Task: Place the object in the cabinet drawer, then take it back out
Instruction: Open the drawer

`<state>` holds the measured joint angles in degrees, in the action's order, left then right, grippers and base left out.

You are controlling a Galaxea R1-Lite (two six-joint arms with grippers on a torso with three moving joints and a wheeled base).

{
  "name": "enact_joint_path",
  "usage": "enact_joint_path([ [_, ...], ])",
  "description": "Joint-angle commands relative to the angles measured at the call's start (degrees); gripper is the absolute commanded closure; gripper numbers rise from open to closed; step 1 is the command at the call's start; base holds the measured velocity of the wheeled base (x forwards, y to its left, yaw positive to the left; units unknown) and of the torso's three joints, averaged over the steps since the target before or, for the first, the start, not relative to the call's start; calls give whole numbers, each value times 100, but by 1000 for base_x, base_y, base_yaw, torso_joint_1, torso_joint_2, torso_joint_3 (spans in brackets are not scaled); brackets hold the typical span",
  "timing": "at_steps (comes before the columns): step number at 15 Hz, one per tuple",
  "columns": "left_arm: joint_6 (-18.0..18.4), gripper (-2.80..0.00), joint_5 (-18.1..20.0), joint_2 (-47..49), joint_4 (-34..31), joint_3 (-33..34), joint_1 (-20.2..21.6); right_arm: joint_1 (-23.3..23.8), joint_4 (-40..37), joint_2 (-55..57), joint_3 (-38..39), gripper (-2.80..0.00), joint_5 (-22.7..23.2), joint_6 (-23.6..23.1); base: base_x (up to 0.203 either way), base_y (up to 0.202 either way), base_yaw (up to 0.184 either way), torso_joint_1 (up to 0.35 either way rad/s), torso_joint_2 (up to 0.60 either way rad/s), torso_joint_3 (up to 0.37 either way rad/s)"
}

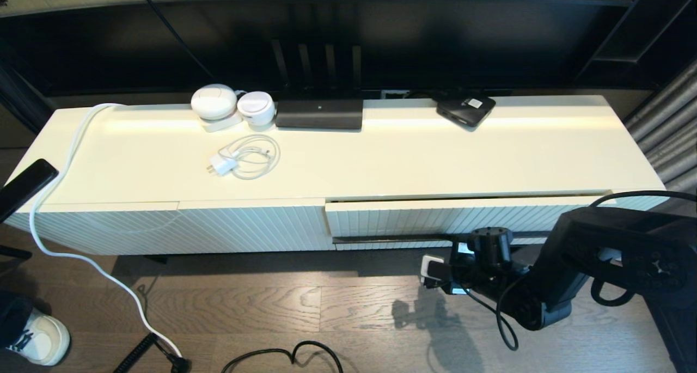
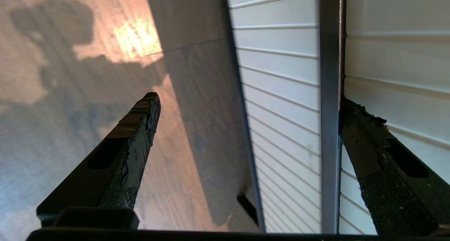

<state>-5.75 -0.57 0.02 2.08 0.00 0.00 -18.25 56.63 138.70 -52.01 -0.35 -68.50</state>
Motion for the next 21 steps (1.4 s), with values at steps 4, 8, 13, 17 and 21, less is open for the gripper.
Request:
enact_joint_path([
  [4,-5,0,-4,-2,2,0,0,-36,33,-36,272,-280,-9,-23,0,0,0,0,0,0],
  [8,-5,0,-13,-2,2,0,0,-82,76,-33,581,-280,-16,-14,0,0,0,0,0,0],
  [13,-5,0,-4,-2,2,0,0,-100,85,-203,873,-280,-17,-6,0,0,0,0,0,0],
  [17,-5,0,-4,-2,2,0,0,-91,90,-559,1200,-280,-11,-6,0,0,0,0,0,0],
  [21,-5,0,-4,-2,2,0,0,-91,64,-1181,1680,0,7,0,0,0,0,0,0,0],
])
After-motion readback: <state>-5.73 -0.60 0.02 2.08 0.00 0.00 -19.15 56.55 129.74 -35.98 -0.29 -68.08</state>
